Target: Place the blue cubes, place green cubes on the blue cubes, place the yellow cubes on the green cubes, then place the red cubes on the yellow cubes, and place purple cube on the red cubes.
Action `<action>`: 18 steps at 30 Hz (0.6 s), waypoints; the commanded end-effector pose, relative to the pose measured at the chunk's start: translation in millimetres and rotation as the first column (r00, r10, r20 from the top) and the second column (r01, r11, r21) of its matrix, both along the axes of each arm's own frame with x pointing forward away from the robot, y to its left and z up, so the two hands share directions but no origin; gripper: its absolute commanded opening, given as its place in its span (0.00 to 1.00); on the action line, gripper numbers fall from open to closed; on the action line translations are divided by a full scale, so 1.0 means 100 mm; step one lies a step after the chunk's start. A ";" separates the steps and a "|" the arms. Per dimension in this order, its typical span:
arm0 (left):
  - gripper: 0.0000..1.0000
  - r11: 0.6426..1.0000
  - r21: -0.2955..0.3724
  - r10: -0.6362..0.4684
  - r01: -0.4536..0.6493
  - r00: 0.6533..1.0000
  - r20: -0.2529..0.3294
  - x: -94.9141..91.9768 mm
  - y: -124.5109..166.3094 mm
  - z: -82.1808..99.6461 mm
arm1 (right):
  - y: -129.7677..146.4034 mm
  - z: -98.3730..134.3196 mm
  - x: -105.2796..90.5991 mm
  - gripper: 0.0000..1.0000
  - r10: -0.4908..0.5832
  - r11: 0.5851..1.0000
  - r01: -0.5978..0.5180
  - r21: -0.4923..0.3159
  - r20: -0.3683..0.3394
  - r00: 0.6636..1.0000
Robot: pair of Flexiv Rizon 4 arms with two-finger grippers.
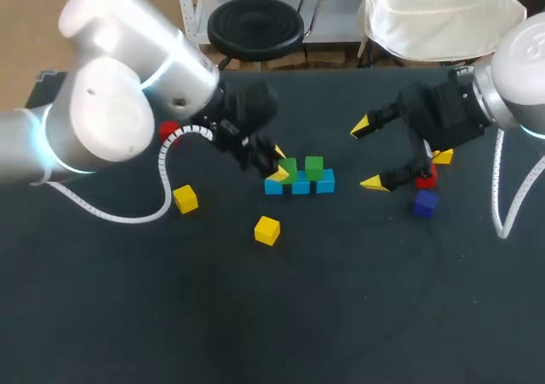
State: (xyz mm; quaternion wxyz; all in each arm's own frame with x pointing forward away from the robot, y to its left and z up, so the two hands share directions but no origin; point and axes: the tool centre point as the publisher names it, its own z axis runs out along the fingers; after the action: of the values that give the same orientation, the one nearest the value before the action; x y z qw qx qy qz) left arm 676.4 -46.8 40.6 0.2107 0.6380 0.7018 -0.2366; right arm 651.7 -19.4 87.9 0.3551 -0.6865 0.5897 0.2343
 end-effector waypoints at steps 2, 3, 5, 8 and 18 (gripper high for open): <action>0.00 0.999 0.033 0.011 -0.012 1.000 0.022 0.00 -0.01 -0.01 | 0.00 0.00 0.00 1.00 0.000 1.000 0.000 0.002 0.001 1.000; 0.00 0.999 0.031 0.011 -0.012 1.000 0.020 0.00 -0.01 -0.01 | 0.00 0.00 0.00 1.00 0.000 1.000 0.000 0.002 0.001 1.000; 0.00 0.999 0.031 0.017 -0.017 1.000 0.022 0.00 0.01 -0.01 | 0.00 0.00 0.00 1.00 0.000 1.000 0.000 0.002 0.001 1.000; 0.00 0.999 0.037 0.023 -0.024 0.999 0.034 0.00 0.01 -0.01 | 0.00 0.00 0.00 1.00 0.000 1.000 0.000 0.002 0.001 1.000; 0.00 0.998 0.037 0.040 -0.042 0.998 0.048 -0.01 0.01 -0.05 | 0.00 0.00 0.00 1.00 0.000 1.000 0.000 0.002 0.001 1.000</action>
State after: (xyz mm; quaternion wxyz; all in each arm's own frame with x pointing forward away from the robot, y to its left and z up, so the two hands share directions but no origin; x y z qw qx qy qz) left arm 676.8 -47.1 36.8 0.2169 0.6336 0.7140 -0.2039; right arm 651.6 -19.4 87.9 0.3551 -0.6865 0.5897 0.2343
